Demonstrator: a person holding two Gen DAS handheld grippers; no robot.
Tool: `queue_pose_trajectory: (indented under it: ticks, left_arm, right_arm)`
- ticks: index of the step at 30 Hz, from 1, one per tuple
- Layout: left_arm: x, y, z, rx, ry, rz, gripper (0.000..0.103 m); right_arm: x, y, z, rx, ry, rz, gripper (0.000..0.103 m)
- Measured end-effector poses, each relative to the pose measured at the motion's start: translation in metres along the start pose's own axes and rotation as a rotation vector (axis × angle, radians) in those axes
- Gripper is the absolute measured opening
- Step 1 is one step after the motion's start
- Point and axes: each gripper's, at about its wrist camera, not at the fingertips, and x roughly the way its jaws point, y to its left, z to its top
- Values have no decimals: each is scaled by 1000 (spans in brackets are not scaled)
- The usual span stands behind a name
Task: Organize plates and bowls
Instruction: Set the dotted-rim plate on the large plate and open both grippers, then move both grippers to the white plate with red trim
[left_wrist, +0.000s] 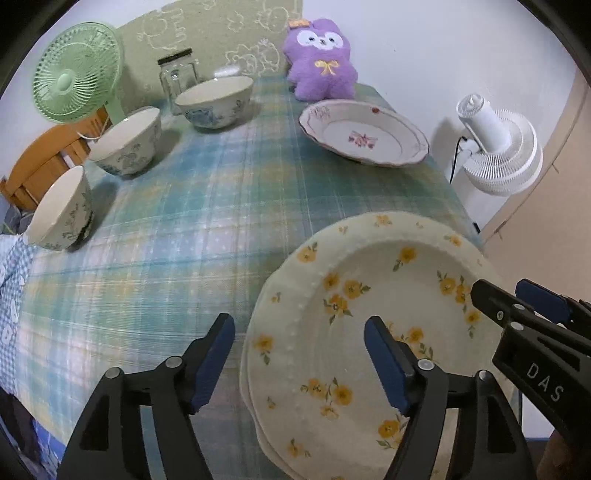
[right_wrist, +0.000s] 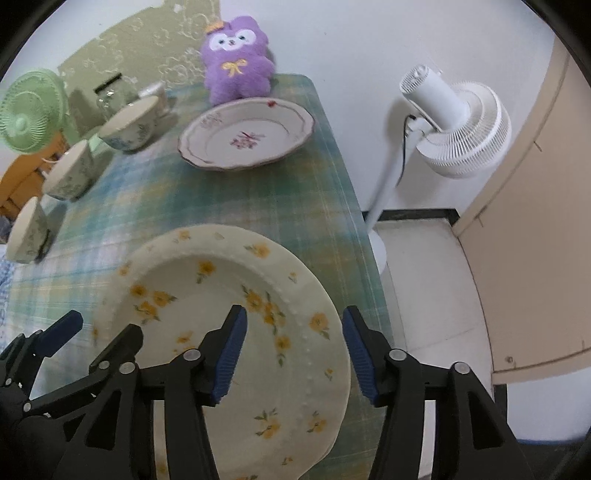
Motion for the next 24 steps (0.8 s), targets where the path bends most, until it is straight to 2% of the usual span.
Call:
queue_pose_trajectory:
  ticks: [4, 12, 24]
  left_arm:
    - [-15, 3, 3, -24, -19, 4, 81]
    - [-54, 4, 12, -30, -90, 11, 81]
    - [-99, 16, 25, -25, -181, -13, 80]
  right_arm:
    - [-18, 6, 5, -25, -32, 34, 75]
    - [-57, 16, 15, -48, -100, 75, 78]
    - [-107, 29, 23, -36, -201, 57, 80]
